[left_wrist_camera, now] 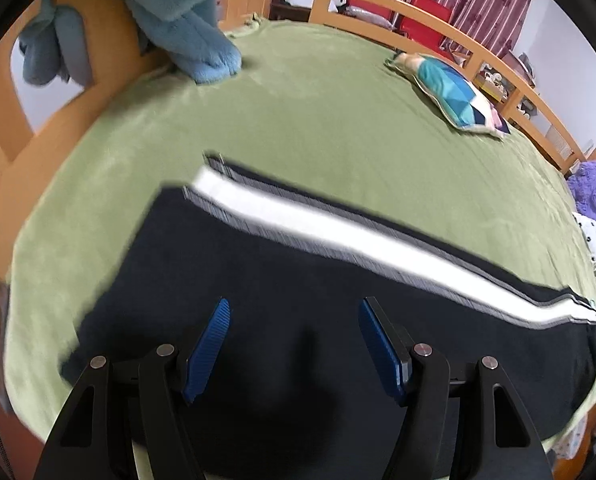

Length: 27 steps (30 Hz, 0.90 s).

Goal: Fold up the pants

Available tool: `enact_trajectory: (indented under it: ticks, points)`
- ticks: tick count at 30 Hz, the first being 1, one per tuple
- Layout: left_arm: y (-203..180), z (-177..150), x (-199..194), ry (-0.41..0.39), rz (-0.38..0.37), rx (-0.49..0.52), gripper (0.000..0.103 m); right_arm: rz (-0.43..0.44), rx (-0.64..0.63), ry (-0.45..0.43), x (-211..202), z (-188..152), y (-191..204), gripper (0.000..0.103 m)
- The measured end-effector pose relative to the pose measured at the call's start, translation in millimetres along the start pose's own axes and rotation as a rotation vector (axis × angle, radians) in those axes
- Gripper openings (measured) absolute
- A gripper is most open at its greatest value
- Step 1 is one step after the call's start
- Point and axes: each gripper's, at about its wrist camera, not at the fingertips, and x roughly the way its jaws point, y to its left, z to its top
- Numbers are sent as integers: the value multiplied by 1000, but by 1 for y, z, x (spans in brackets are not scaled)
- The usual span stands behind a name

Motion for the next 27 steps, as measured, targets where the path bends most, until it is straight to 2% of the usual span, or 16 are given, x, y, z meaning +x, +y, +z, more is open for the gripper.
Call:
enact_trajectory:
  ticks: [4, 6, 8, 11, 13, 17, 19, 20, 21, 25, 27]
  points:
    - [19, 38, 18, -30, 40, 22, 64, -58, 50, 16, -3, -25, -1, 70]
    - [39, 50, 27, -36, 40, -9, 63, -83, 74, 22, -5, -33, -5, 70]
    - [53, 56, 41, -13, 14, -33, 62, -109, 104, 27, -9, -43, -8, 70]
    - [64, 62, 60, 12, -17, -31, 54, -130, 143, 31, -11, -52, -11, 70]
    - [66, 65, 74, 30, -31, -34, 54, -132, 168, 34, -11, -55, -11, 70]
    - [63, 66, 96, 78, -3, -27, 52, -143, 159, 52, -10, -64, 4, 70]
    - [65, 64, 97, 74, 7, -30, 45, -154, 135, 51, -12, -66, 13, 70]
    - [64, 63, 95, 66, 34, -20, 26, -156, 125, 50, -13, -68, 18, 70]
    - [64, 62, 92, 62, 44, -2, 19, -153, 122, 49, -14, -69, 23, 70]
    - [79, 60, 62, 2, -61, -35, 13, -125, 122, 38, -18, -71, 34, 70]
    - [89, 56, 41, -40, -64, -58, 13, -111, 118, 31, -21, -71, 38, 70]
